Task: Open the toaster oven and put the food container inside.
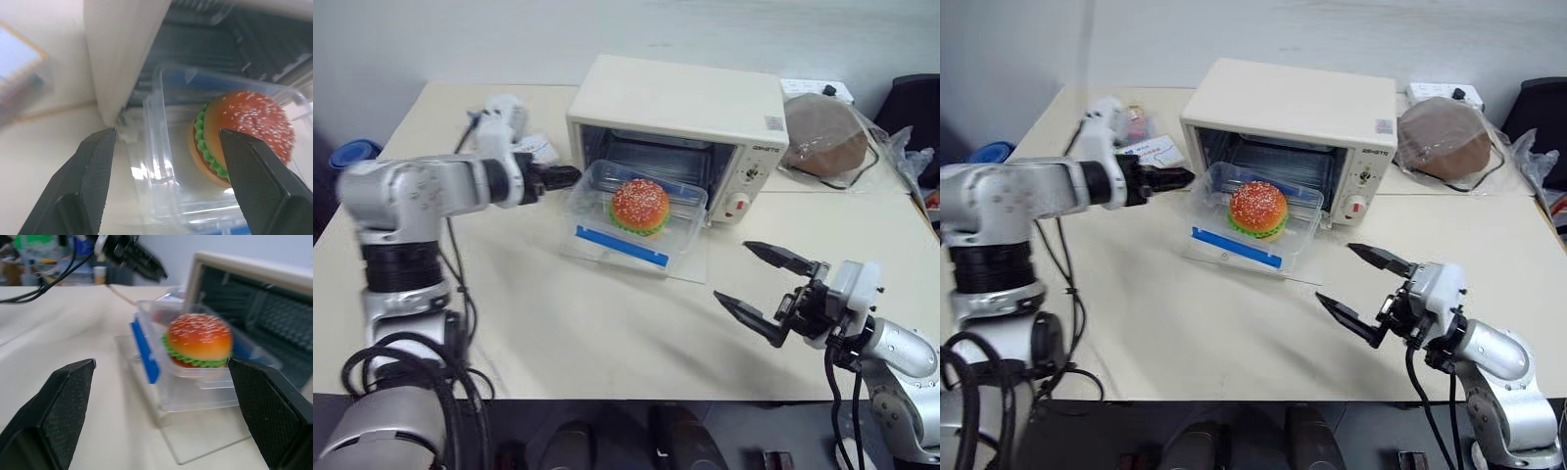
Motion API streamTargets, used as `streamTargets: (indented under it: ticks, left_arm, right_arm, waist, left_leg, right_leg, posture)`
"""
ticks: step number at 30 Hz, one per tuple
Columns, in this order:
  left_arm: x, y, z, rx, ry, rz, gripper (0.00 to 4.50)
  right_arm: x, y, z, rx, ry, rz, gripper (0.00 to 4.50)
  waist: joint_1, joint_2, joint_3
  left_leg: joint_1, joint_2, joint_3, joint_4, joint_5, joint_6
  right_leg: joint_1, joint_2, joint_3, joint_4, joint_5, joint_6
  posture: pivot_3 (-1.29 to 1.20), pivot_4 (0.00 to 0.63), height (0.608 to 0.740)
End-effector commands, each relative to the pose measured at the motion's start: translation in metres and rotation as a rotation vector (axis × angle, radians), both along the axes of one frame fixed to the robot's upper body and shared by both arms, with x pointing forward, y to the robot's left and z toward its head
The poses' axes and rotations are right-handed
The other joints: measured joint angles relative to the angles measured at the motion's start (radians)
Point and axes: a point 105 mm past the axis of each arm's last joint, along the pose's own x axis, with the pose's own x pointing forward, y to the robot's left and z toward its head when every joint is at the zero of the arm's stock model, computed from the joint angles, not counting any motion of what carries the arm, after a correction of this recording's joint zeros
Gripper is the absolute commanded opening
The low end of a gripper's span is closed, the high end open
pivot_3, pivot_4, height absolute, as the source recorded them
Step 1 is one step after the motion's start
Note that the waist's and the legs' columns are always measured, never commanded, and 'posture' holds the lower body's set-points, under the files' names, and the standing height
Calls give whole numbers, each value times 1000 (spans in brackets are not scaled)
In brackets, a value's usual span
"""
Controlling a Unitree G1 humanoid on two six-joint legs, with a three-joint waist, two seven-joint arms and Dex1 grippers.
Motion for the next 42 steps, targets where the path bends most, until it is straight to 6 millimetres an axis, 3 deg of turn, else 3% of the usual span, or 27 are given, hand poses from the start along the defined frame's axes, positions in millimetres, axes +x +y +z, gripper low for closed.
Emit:
streamTargets:
  ticks: [1, 5, 7, 9, 11, 15, 23, 31, 34, 37, 42]
  left_arm:
    - [-36, 9, 5, 90, -135, -249, 2629]
    - [-64, 2, -51, 211, -130, -500, 1429]
    - [-64, -9, -75, 204, -149, -531, 852]
    - [-58, -22, -84, 172, -206, -528, 223]
    - [-49, -33, -91, 144, -236, -512, 0]
    - [-24, -48, -95, 109, -292, -435, 0]
    - [18, -68, -84, 24, -345, -296, 0]
    - [59, -81, -67, -37, -404, -104, 0]
    - [59, -90, -65, -47, -424, -120, 0]
    - [51, -89, -66, -58, -424, -158, 0]
    - [22, -57, -63, -85, -435, -190, 0]
  right_arm:
    - [-7, 14, -12, -107, 121, 69, 3529]
    - [2, 31, -29, -167, 170, 86, 2158]
    - [17, 39, -35, -182, 169, 60, 1506]
    - [30, 45, -37, -182, 165, 32, 815]
    - [44, 47, -37, -180, 136, -10, 116]
    - [70, 45, -35, -185, 69, -97, 49]
    - [120, 47, -16, -154, -62, -218, 49]
    - [161, 65, -2, -68, -113, -293, 49]
    - [175, 65, 7, -40, -146, -367, 49]
    - [176, 64, 11, -34, -160, -366, 49]
    - [154, 51, 15, -36, -152, -295, 49]
  waist:
    - [0, 0, 0]
    - [27, 0, 0]
    - [40, 1, 0]
    - [50, 0, 1]
    - [55, 0, 0]
    - [54, 0, 0]
    - [34, 0, 0]
    - [31, 0, 0]
    - [22, 0, 0]
    - [12, 0, 0]
    - [5, 0, 0]
  left_leg:
    - [0, 0, -1, -1, 0, -1]
    - [0, 1, -4, 0, 1, -1]
    - [0, 0, -4, 1, 0, 2]
    - [0, -1, -5, 2, -4, 11]
    - [-3, -3, -6, 3, -4, 13]
    - [-4, -3, -4, 4, -5, 13]
    - [-6, -3, -1, 5, -3, 12]
    - [-11, -4, 0, 7, 0, 8]
    - [-20, -3, 1, 12, 0, 7]
    - [-24, -3, 0, 14, 0, 7]
    - [-24, -3, 0, 13, 0, 7]
  right_leg:
    - [0, 0, -1, 0, -1, -1]
    - [2, -1, -4, -2, -2, -4]
    - [4, -3, -4, -2, -2, -4]
    - [5, -4, -5, -3, -1, -3]
    - [3, -5, -5, -4, 0, -1]
    - [2, -4, -5, -5, 0, 0]
    - [0, -3, -4, -4, 2, 2]
    - [-7, -3, -4, 3, 2, 3]
    - [-17, -3, -4, 7, 2, 3]
    - [-19, -4, -4, 8, 2, 3]
    - [-20, -4, -2, 8, 2, 3]
  posture:
    - [0, 150, 740]
    - [0, 150, 740]
    - [0, 150, 740]
    - [0, 150, 740]
    - [0, 150, 740]
    - [0, 150, 740]
    - [0, 150, 740]
    - [0, 150, 740]
    - [0, 150, 740]
    - [0, 150, 740]
    - [0, 150, 740]
